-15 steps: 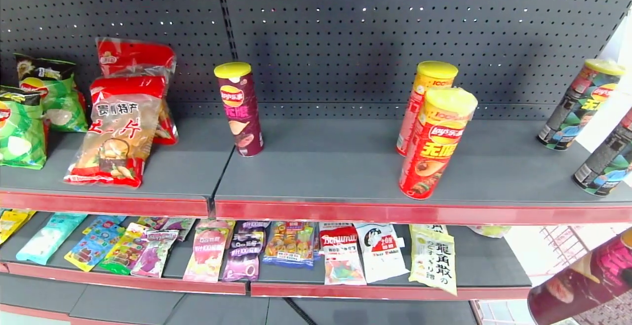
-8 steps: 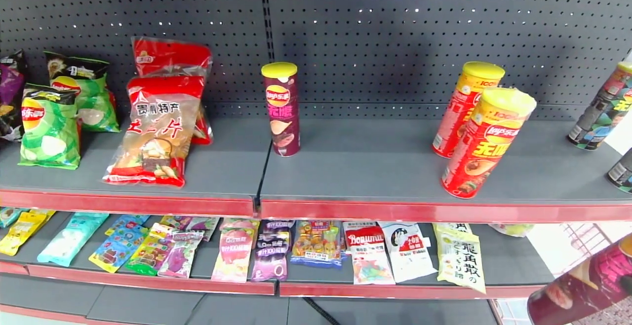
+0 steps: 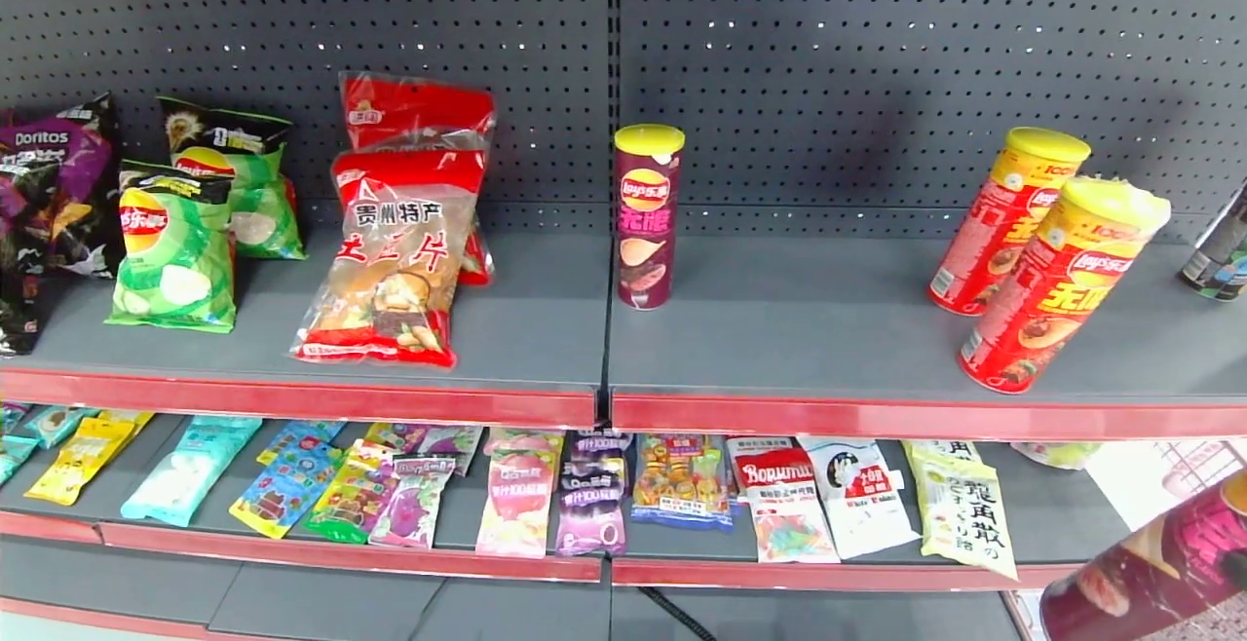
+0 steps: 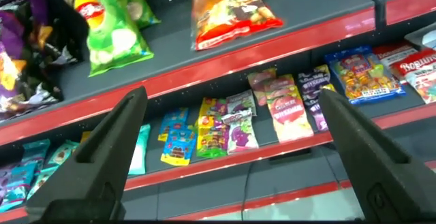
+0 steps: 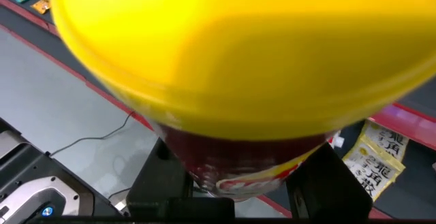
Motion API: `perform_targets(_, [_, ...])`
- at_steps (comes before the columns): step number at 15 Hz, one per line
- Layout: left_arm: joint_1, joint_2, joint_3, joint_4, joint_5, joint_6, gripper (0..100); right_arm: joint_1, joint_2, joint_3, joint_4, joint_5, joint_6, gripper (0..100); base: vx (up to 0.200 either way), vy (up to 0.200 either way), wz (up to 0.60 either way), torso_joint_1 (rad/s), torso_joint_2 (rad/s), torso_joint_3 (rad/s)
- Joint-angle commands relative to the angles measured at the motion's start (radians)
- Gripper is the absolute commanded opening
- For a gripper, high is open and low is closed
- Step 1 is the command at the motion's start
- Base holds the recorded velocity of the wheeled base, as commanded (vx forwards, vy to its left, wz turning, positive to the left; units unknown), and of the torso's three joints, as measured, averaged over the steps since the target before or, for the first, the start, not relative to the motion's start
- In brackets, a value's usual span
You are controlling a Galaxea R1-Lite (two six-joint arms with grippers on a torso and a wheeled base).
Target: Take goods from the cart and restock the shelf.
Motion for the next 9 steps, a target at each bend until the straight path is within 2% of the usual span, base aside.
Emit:
perform_targets(1, [0.0, -0.005, 0.0, 0.0, 0.0, 0.006, 100, 0.0, 0.0, 0.0, 0.0, 0.0, 0.0, 0, 0.0, 0.0, 0.0, 0.0, 0.0, 0.0])
perform_targets(2, [0.0, -0.011, 0.0, 0.0, 0.0, 0.02, 100, 0.0, 0.0, 0.0, 0.0, -0.002, 0.0, 0, 0.0, 0.0, 0.0, 0.0, 0.0, 0.0])
perform_targets(4, [0.001, -0.012, 0.002, 0.001, 0.0, 0.028, 100, 0.0, 0.0, 0.002, 0.0, -0.002, 0.0, 0, 0.0, 0.0, 0.0, 0.0, 0.0, 0.0])
perform_targets(9, [0.001, -0.011, 0.002, 0.001, 0.017, 0.029, 100, 0.0, -0.003, 0.002, 0.0, -0.002, 0.0, 0, 0.2, 0.0, 0.0, 0.0, 0.0, 0.003])
